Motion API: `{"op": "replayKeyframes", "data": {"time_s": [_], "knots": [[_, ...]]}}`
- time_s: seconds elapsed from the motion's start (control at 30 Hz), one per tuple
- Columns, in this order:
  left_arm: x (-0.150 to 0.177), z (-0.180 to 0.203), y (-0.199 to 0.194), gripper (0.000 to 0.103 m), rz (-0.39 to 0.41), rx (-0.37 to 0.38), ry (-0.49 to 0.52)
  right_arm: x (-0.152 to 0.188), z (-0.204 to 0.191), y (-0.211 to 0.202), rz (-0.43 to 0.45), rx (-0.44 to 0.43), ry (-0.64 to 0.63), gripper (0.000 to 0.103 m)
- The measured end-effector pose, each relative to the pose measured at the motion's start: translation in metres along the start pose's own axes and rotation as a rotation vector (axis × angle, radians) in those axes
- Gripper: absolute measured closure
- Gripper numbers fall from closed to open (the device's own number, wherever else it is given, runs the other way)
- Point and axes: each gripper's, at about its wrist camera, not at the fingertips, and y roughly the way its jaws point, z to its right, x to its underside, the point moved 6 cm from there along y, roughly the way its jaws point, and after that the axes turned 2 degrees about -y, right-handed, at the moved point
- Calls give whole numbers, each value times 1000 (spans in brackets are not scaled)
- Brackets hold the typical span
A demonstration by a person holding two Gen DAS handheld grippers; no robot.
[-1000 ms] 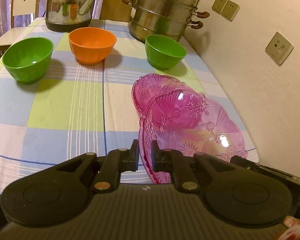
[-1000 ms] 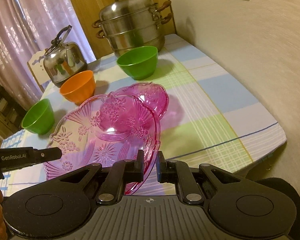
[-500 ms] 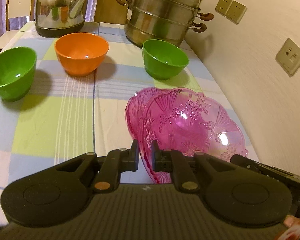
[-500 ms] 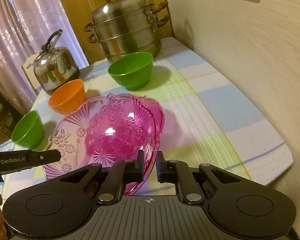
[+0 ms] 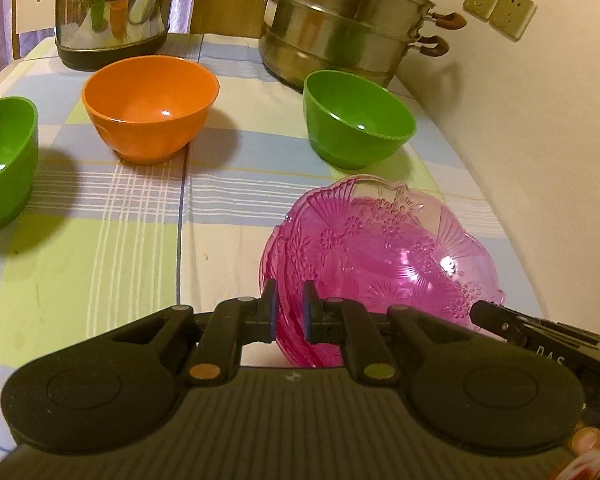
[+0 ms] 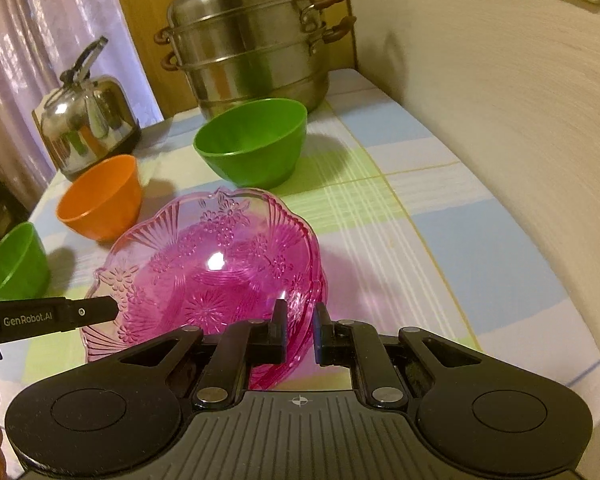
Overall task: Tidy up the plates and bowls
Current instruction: 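Lower the held plate onto the stacked pink plates, then open both grippers and pull them back from the plate stack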
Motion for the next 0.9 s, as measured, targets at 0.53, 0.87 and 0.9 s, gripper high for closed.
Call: {"op": "replayKeyframes", "data": {"time_s": [0.53, 0.87, 0.9], "knots": [[-2, -1, 16, 91, 10, -21, 40, 0, 0, 26, -14, 22, -46, 89], [-3, -6, -1, 79, 49, -24, 18, 3, 5, 13, 21, -13, 12, 49], [-2, -6, -5, 78, 50, -23, 14, 4, 6, 10, 20, -14, 24, 49]]}}
